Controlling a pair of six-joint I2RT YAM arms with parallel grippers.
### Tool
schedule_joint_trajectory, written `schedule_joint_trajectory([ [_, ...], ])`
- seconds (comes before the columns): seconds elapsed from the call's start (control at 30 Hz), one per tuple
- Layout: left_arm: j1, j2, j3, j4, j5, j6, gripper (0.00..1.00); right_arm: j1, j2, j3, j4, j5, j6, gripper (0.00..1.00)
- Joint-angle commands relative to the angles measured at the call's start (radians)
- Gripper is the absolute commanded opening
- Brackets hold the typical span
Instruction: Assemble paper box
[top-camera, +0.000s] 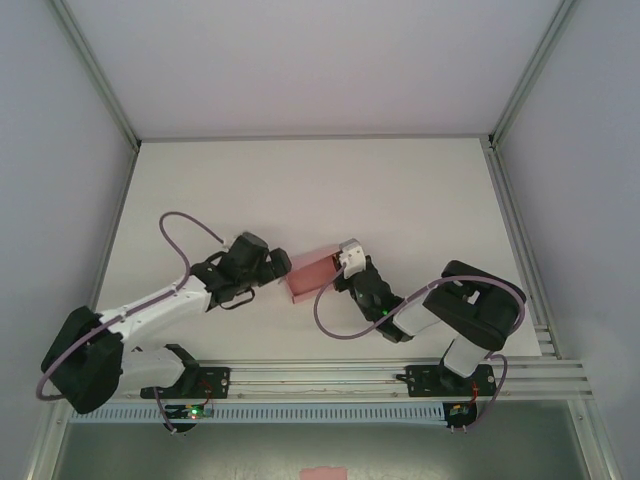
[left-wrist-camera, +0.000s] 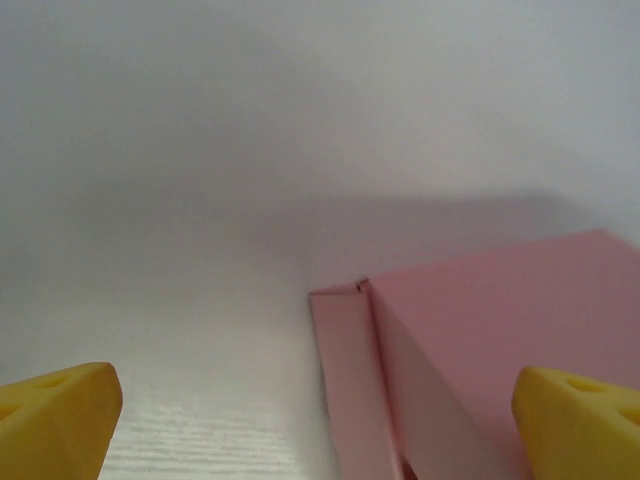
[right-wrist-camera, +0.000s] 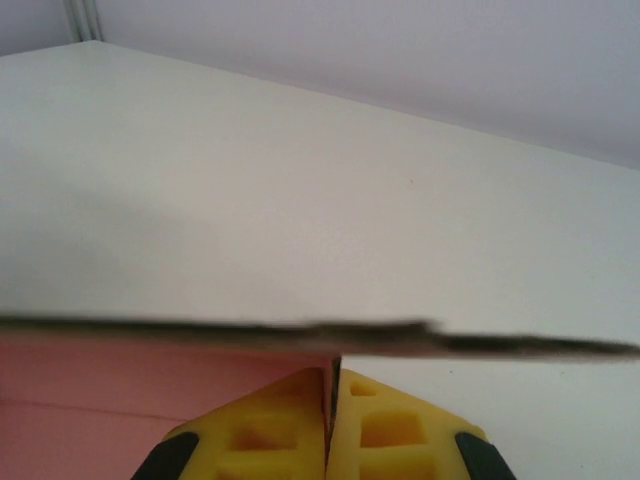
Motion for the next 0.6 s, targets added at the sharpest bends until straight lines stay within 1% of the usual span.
schedule_joint_trajectory([
  [0.0,0.003,0.013,-0.048,0.197,0.094,-0.107,1.0,0.034,0.025,-0.031,-0.057,-0.013,-0.051,0.04],
  [0.07,0.004,0.027,-0.074,0.24,0.083,-0.129,0.99,0.052,0.012,-0.033,-0.057,-0.004,-0.039,0.05],
  [0.13,0.003,0.05,-0.088,0.258,0.077,-0.139,0.96,0.061,-0.023,-0.06,-0.075,-0.034,-0.009,0.11],
  [0.17,0.004,0.059,-0.092,0.271,0.08,-0.135,0.93,0.066,-0.044,-0.062,-0.103,-0.039,-0.001,0.13],
  [0.2,0.002,0.072,-0.094,0.275,0.079,-0.137,0.89,0.074,-0.068,-0.06,-0.154,-0.041,0.005,0.13],
  [0.27,0.003,0.09,-0.092,0.291,0.087,-0.122,0.83,0.091,-0.115,-0.062,-0.237,-0.04,0.004,0.18],
  [0.3,0.001,0.103,-0.09,0.295,0.089,-0.122,0.77,0.101,-0.141,-0.063,-0.274,-0.038,0.004,0.2],
  [0.37,0.001,0.129,-0.09,0.312,0.094,-0.12,0.64,0.106,-0.195,-0.063,-0.349,-0.033,0.005,0.27],
  [0.4,0.001,0.14,-0.094,0.318,0.096,-0.112,0.61,0.106,-0.227,-0.06,-0.403,-0.027,0.016,0.28],
  [0.43,0.001,0.149,-0.093,0.314,0.094,-0.109,0.59,0.106,-0.266,-0.059,-0.46,-0.029,0.031,0.32],
  [0.5,0.001,0.161,-0.094,0.297,0.083,-0.098,0.5,0.106,-0.369,-0.068,-0.572,-0.035,0.093,0.4],
  [0.53,0.001,0.166,-0.092,0.28,0.074,-0.094,0.47,0.105,-0.433,-0.074,-0.631,-0.049,0.126,0.43],
  [0.57,0.0,0.17,-0.091,0.271,0.064,-0.084,0.46,0.103,-0.511,-0.079,-0.715,-0.071,0.144,0.5],
])
